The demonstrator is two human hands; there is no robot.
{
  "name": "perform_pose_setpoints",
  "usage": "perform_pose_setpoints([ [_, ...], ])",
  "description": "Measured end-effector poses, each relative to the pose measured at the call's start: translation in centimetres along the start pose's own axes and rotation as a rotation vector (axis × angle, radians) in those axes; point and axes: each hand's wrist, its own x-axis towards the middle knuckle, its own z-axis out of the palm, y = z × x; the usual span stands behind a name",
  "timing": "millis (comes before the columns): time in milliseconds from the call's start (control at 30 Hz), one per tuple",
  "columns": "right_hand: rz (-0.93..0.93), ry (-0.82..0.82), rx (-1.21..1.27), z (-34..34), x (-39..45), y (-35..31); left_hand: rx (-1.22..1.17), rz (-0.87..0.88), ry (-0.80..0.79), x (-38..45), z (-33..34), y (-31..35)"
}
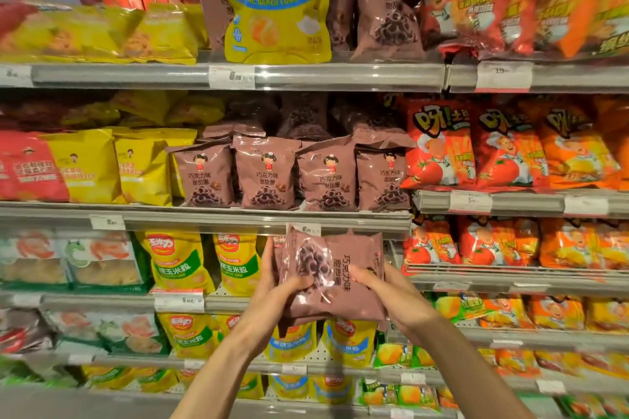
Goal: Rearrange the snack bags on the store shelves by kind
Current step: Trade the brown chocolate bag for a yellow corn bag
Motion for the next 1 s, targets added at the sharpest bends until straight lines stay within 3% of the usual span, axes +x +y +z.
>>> perform_pose_setpoints([
  [100,-0.008,0.027,-0.005,0.3,0.3,-0.4,-0.003,-0.009,-0.032,-0.2,0.5,0.9],
  [333,-0.122,0.109,-0.048,2.3,1.1,-6.6,0.028,0.128,0.076,1.7,0.6,6.8],
  [800,-0.595,0.090,-0.276,9.5,1.3,-23.6,0.019,0.418,0.066,4.3,-4.2,25.0],
  [1000,-0.691,0.123,-0.356,12.5,3.1,-28.6,-0.056,0.499,0.069,5.4,-6.3,30.0],
])
